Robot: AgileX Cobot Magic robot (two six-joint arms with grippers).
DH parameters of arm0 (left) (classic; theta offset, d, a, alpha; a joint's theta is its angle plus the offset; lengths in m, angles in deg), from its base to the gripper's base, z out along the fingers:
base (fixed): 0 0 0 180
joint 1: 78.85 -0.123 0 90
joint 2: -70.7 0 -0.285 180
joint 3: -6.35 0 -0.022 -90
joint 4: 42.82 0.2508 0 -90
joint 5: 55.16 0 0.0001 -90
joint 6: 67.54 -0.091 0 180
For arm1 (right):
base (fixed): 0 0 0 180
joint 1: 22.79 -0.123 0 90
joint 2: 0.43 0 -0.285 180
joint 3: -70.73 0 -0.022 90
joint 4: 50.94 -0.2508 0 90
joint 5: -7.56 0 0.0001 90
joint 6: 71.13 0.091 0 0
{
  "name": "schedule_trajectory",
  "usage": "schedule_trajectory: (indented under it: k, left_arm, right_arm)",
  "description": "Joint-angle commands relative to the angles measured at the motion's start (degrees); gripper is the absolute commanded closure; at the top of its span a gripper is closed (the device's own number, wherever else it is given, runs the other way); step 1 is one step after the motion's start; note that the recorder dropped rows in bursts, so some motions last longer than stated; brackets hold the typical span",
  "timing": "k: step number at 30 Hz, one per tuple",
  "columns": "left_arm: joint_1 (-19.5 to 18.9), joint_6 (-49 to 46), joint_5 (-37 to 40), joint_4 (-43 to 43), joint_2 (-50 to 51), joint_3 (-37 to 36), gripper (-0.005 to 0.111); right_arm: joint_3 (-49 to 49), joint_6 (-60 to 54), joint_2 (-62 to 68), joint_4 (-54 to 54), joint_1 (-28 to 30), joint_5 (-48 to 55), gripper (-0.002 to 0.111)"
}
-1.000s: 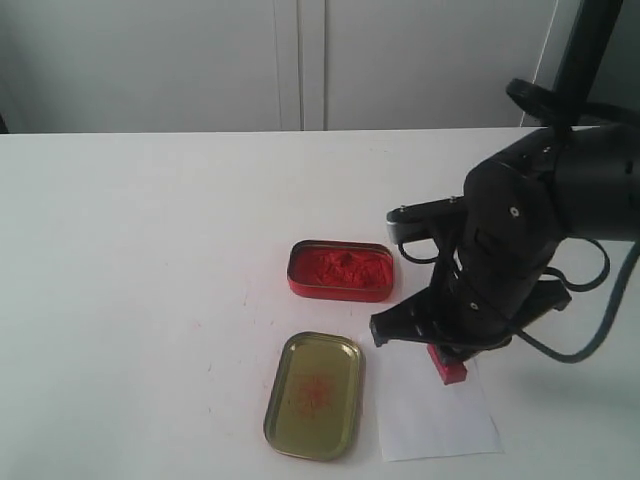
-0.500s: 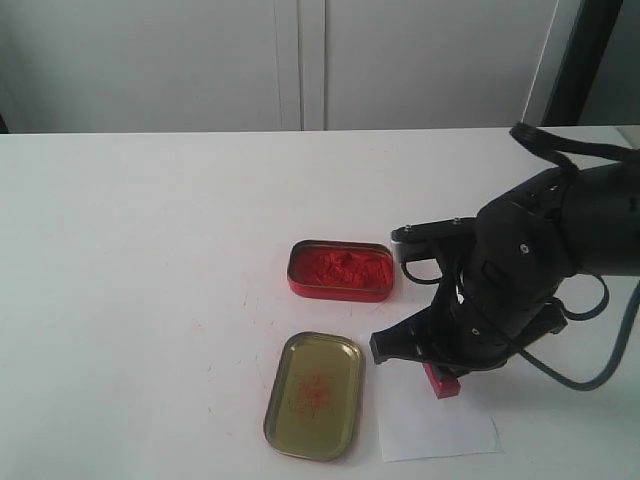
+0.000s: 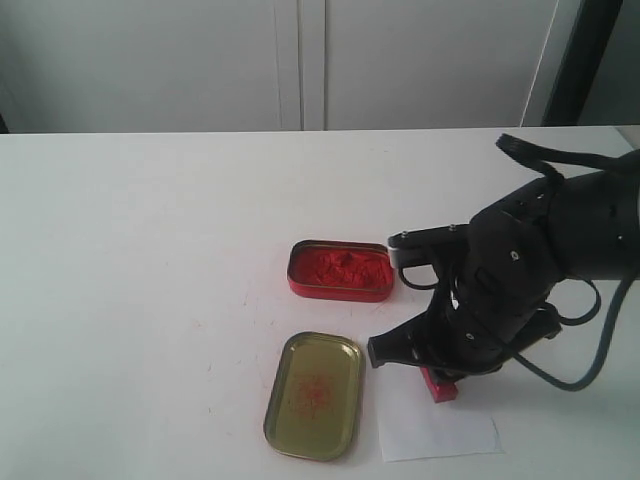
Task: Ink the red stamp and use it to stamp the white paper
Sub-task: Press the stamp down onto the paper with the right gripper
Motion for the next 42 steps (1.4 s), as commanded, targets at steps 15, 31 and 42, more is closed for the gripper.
schedule_trajectory:
  k: [15, 31, 42]
  left_arm:
    - [0.0, 0.1, 0.8, 0.0, -0.2, -0.6, 0.107]
    - [0.0, 0.1, 0.8, 0.0, -0.2, -0.6, 0.107]
    - [0.0, 0.1, 0.8, 0.0, -0.2, -0.6, 0.107]
  right_arm:
    - [4.8, 2.8, -0.1, -2.3, 0.3, 7.6, 0.108]
    - [4.8, 5.4, 1.3, -3.5, 0.3, 4.3, 0.108]
    - [4.7, 5.6, 3.0, -3.5, 0.3, 2.7, 0.108]
